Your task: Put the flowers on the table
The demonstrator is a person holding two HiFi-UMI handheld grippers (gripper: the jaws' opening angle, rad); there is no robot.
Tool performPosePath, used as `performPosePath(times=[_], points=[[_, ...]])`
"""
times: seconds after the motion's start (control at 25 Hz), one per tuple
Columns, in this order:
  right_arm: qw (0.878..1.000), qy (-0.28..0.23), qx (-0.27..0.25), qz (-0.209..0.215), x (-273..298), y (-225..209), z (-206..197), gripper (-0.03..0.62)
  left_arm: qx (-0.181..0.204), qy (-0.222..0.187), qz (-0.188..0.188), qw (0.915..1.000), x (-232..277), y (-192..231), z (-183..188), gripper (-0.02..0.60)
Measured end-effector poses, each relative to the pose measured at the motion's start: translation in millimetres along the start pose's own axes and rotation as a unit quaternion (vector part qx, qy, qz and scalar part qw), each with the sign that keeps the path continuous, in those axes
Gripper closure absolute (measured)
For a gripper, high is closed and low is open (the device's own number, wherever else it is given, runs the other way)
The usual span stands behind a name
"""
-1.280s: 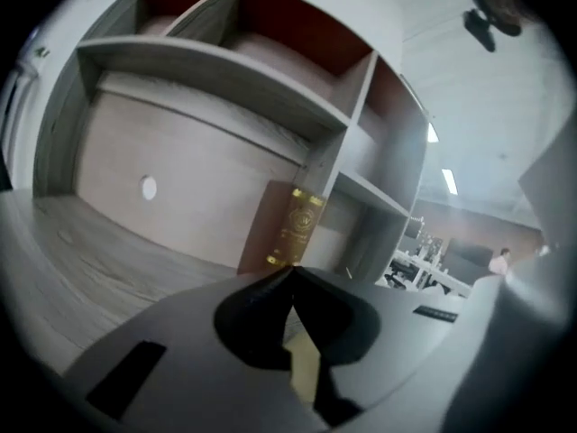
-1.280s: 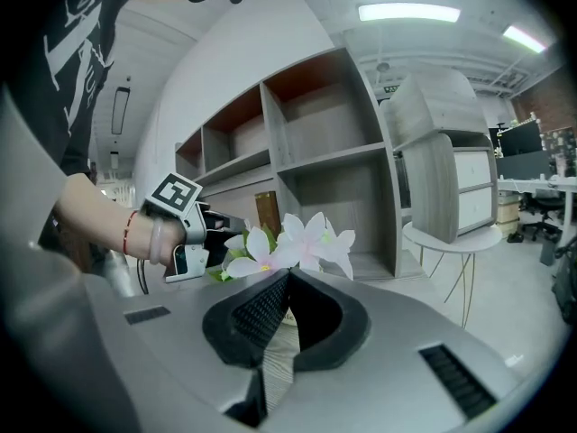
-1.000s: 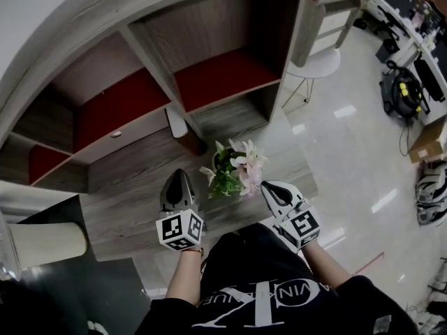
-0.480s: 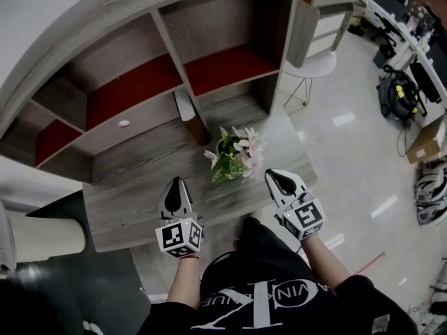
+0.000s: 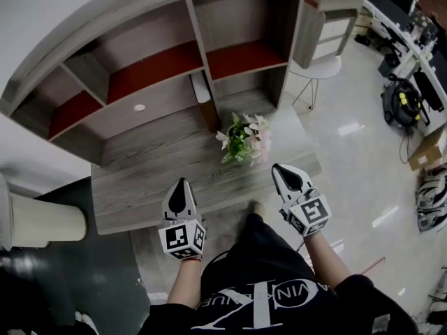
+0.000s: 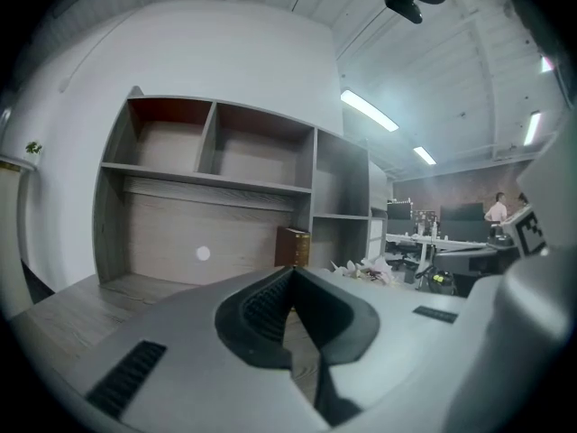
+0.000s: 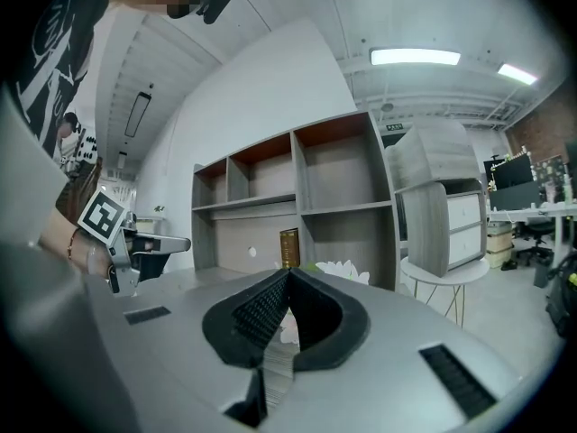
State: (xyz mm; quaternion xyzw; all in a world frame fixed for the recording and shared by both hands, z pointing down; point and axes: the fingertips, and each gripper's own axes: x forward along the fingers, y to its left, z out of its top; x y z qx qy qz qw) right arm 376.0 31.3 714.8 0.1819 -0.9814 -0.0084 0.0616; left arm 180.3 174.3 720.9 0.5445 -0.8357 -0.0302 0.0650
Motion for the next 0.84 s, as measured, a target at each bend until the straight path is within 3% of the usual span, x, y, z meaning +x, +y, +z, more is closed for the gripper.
performPosePath(times=[0.52, 0.84], points=[[1.000, -0.011, -0.011, 0.010, -23.9, 29.7, 6.4, 0.585, 0.024, -0.024, -0.006, 0.9994, -44.7, -8.0, 8.0, 0.578], [0.999, -0.035, 0.005, 0.018, -59.7, 62.1, 53.9, 0.585, 0.023, -0.048, -0.005, 0.9986, -98.6, -13.7, 55.1, 0.578]])
